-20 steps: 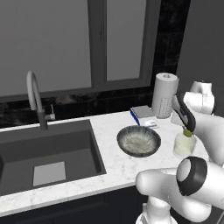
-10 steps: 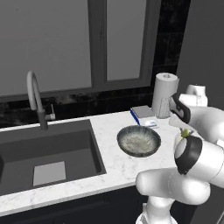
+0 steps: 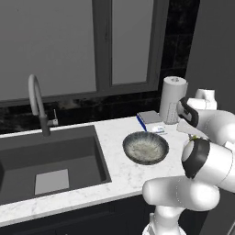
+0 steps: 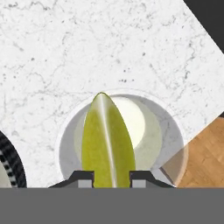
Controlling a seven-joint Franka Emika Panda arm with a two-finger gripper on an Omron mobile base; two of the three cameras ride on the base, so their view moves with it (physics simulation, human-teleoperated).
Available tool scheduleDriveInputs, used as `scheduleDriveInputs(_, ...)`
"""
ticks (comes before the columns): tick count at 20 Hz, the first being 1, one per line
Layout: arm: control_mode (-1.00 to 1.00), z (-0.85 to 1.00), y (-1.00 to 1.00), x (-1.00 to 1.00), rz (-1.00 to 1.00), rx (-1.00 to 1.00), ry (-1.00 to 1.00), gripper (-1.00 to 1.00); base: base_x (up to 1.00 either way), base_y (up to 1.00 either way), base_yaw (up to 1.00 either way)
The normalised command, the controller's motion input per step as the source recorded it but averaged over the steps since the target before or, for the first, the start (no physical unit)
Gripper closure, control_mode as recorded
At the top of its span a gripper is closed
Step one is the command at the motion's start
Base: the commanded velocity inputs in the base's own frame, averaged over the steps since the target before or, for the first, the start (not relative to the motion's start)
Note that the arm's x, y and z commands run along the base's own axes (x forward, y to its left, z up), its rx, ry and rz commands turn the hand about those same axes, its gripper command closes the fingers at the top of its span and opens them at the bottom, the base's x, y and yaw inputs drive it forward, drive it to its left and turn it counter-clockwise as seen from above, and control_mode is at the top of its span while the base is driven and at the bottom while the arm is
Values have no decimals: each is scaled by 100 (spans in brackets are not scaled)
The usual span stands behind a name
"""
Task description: Grab a lemon wedge from the fridge and one ice cube from the ice bowl, and put them in the glass of lemonade.
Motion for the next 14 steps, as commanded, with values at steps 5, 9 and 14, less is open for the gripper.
scheduleDriveInputs(5,-100,-1,-1,-1,0,0,0,100,0,0,0)
scheduleDriveInputs(9,-100,-1,-15,-7,0,0,-4,100,0,0,0)
scheduleDriveInputs(14,-100,0,-5,0,0,0,-11,100,0,0,0)
